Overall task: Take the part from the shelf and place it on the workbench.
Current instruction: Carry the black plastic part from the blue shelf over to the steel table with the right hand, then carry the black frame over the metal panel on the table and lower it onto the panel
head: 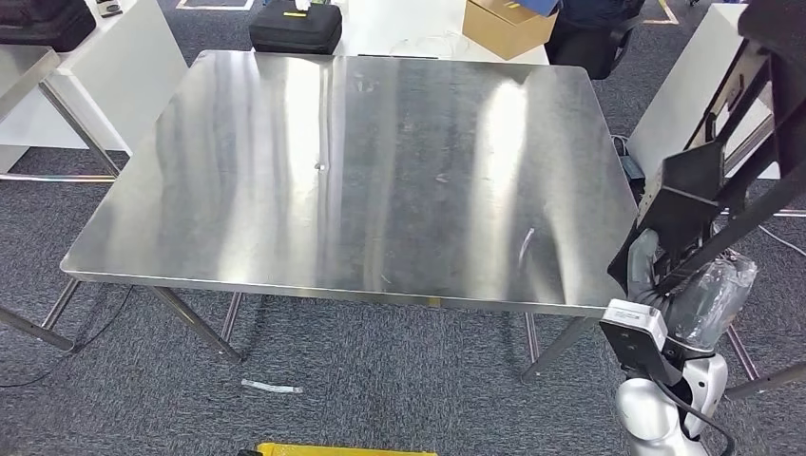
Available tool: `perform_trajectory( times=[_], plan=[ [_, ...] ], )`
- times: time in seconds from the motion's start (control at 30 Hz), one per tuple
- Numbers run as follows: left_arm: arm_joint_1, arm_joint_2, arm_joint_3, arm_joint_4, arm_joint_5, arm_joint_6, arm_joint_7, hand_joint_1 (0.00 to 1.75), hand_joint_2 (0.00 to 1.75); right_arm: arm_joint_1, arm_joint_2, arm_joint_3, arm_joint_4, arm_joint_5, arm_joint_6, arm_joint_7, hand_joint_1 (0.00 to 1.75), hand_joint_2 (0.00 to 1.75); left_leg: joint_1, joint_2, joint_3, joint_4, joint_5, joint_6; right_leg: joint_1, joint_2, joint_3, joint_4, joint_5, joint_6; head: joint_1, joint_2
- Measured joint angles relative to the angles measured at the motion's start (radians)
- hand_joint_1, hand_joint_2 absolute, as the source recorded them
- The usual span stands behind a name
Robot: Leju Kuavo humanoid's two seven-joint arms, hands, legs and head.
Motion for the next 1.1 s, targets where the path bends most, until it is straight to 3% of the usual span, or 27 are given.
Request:
perform_trajectory(
  times=[0.1, 0.4, 0.53, 0.63, 0.7, 0.77, 0.83, 0.87, 0.9, 0.97, 1.0, 1.03, 1.1],
  plan=[
    [0.000, -0.001, -0.001, 0.001, -0.006, 0.000, -0.002, 0.00, 1.75, 0.001, -0.001, 0.002, 0.000, 0.004, -0.001, 0.005, 1.66, 1.75, -0.006, -0.003, 0.000, -0.001, 0.002, 0.001, -0.002, -0.002, 0.003, -0.004, -0.001, 0.000, 0.000, 0.000],
    [-0.001, -0.001, -0.008, 0.001, -0.009, -0.003, -0.001, 0.00, 1.75, 0.005, -0.001, 0.003, 0.000, 0.010, -0.001, 0.008, 1.66, 1.75, -0.015, -0.004, 0.000, 0.000, -0.002, 0.021, -0.007, -0.003, 0.010, -0.019, 0.005, 0.011, 0.000, 0.000],
    [-0.002, -0.001, -0.011, 0.001, -0.009, -0.006, 0.000, 0.00, 1.75, 0.006, -0.001, 0.004, 0.000, 0.012, -0.001, 0.008, 1.66, 1.75, -0.016, -0.003, 0.000, 0.001, -0.002, 0.022, -0.008, -0.003, 0.010, -0.020, 0.007, 0.014, 0.000, 0.000],
    [-0.002, 0.000, -0.013, 0.001, -0.009, -0.006, 0.001, 0.00, 1.75, 0.006, 0.000, 0.004, -0.001, 0.016, -0.001, 0.011, 1.66, 1.75, -0.016, -0.001, 0.009, -0.013, 0.001, 0.040, -0.013, -0.003, 0.016, -0.031, 0.012, 0.032, -0.001, 0.000],
    [-0.003, 0.000, -0.014, 0.002, -0.009, -0.007, 0.001, 0.00, 1.75, 0.004, 0.000, 0.005, -0.002, 0.018, -0.001, 0.014, 1.66, 1.75, -0.009, 0.002, 0.028, -0.042, 0.013, 0.053, -0.011, -0.005, 0.000, 0.002, -0.005, 0.033, 0.000, 0.000],
    [-0.005, 0.001, -0.014, 0.002, -0.008, -0.008, 0.001, 0.00, 1.75, 0.001, -0.001, 0.006, -0.002, 0.020, 0.000, 0.014, 1.66, 1.75, -0.005, 0.005, 0.039, -0.056, 0.018, 0.057, -0.009, -0.007, -0.060, 0.119, -0.053, 0.022, 0.002, 0.000],
    [-0.005, 0.001, -0.014, 0.004, -0.007, -0.010, 0.001, 0.00, 1.75, 0.003, -0.001, 0.007, 0.001, 0.021, 0.002, 0.014, 1.66, 1.75, -0.005, 0.006, 0.039, -0.056, 0.016, 0.055, -0.012, -0.007, -0.122, 0.230, -0.086, 0.021, 0.003, 0.000],
    [-0.005, 0.001, -0.014, 0.004, -0.006, -0.011, 0.001, 0.00, 1.75, 0.005, -0.001, 0.008, 0.002, 0.022, 0.003, 0.015, 1.66, 1.75, -0.003, 0.005, 0.039, -0.054, 0.014, 0.051, -0.016, -0.008, -0.130, 0.239, -0.081, 0.028, 0.003, 0.000],
    [-0.004, 0.001, -0.014, 0.005, -0.006, -0.011, 0.001, 0.00, 1.75, 0.004, -0.001, 0.009, 0.004, 0.022, 0.003, 0.015, 1.66, 1.75, 0.000, 0.004, 0.038, -0.051, 0.012, 0.046, -0.021, -0.009, -0.118, 0.208, -0.062, 0.039, 0.004, 0.000],
    [-0.004, 0.002, -0.014, 0.006, -0.006, -0.012, 0.001, 0.00, 1.75, 0.001, -0.001, 0.010, 0.006, 0.023, 0.004, 0.016, 1.66, 1.75, 0.005, 0.003, 0.037, -0.034, -0.001, 0.027, -0.032, -0.016, -0.057, 0.084, -0.011, 0.062, 0.005, 0.000],
    [-0.004, 0.003, -0.014, 0.006, -0.006, -0.012, 0.001, 0.00, 1.75, 0.000, -0.001, 0.011, 0.007, 0.024, 0.005, 0.016, 1.66, 1.75, 0.006, 0.003, 0.035, -0.022, -0.010, 0.016, -0.035, -0.017, -0.030, 0.035, 0.005, 0.064, 0.006, 0.000],
    [-0.004, 0.004, -0.014, 0.006, -0.006, -0.012, 0.001, 0.00, 1.75, -0.001, 0.000, 0.012, 0.008, 0.024, 0.005, 0.016, 1.66, 1.75, 0.005, 0.003, 0.033, -0.014, -0.018, 0.007, -0.035, -0.017, -0.015, 0.008, 0.011, 0.059, 0.005, 0.000],
    [-0.005, 0.005, -0.014, 0.006, -0.006, -0.012, 0.001, 0.00, 1.75, -0.003, 0.000, 0.014, 0.009, 0.024, 0.007, 0.017, 1.66, 1.75, 0.005, 0.004, 0.034, -0.009, -0.025, -0.004, -0.029, -0.013, -0.010, 0.006, 0.007, 0.038, 0.001, 0.000]
  ],
)
